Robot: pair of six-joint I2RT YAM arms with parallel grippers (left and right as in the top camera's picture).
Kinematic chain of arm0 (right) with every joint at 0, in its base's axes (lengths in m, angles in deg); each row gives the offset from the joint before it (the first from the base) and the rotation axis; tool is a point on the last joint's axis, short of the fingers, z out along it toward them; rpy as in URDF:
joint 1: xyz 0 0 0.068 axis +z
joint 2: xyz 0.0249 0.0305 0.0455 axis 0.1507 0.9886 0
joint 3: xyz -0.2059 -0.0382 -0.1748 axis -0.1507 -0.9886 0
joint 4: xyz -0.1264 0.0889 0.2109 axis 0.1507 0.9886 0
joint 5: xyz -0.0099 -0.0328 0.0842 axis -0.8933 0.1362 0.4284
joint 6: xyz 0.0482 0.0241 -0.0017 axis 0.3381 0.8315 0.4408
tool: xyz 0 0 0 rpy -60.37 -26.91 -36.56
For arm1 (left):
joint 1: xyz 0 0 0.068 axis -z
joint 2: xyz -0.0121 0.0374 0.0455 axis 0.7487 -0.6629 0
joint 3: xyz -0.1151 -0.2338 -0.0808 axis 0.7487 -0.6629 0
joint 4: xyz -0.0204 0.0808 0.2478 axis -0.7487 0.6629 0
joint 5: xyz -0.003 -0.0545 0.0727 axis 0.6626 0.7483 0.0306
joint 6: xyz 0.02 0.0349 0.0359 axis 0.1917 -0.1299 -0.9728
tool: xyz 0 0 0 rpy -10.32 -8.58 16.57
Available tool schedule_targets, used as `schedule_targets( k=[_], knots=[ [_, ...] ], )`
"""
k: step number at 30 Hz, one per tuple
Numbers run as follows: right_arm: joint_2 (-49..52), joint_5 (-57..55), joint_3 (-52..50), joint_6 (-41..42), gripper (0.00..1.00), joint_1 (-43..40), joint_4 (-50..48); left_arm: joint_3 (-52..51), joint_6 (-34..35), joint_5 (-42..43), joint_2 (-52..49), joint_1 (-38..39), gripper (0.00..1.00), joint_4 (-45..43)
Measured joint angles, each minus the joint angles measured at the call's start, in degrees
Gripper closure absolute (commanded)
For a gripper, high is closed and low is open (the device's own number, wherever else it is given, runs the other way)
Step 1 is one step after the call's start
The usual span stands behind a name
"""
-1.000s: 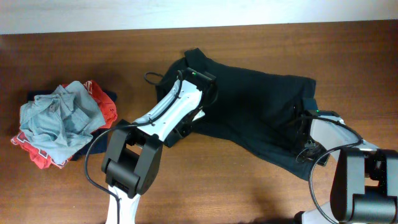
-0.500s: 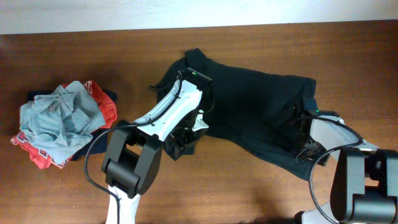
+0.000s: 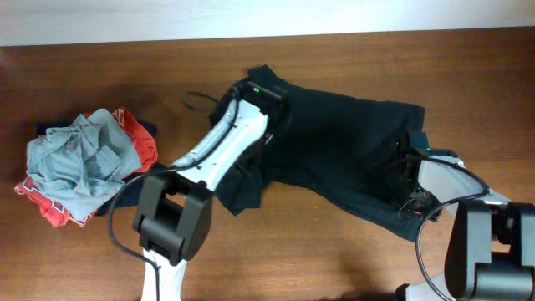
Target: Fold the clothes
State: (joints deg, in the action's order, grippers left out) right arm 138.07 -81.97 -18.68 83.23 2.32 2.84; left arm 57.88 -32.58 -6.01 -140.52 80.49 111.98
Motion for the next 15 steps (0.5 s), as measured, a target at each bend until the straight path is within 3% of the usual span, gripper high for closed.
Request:
schedule_targets(
  k=[2,8,11,14,15],
  knots=[
    [-0.8,2.7,0.0,-1.5,0.46,0.0,-1.3,1.4,2.3,-2.8,1.6,-1.0,0.75,-0.8],
    [-7.7,15.9,0.0,-8.1,0.40,0.1,-4.2,3.2,6.4,-5.5,15.5,-5.6,0.59,-10.4],
    [-12.7,21.9,0.0,-11.0,0.39,0.1,-4.7,4.3,5.9,-2.6,23.6,-8.2,0.40,-14.9],
    [-15.5,24.8,0.0,-12.1,0.41,0.1,-4.7,5.2,3.0,2.0,28.2,-10.3,0.16,-17.2],
    [-15.9,25.5,0.0,-12.3,0.53,0.1,-4.7,5.3,2.0,3.5,28.8,-10.9,0.16,-17.3]
  ],
)
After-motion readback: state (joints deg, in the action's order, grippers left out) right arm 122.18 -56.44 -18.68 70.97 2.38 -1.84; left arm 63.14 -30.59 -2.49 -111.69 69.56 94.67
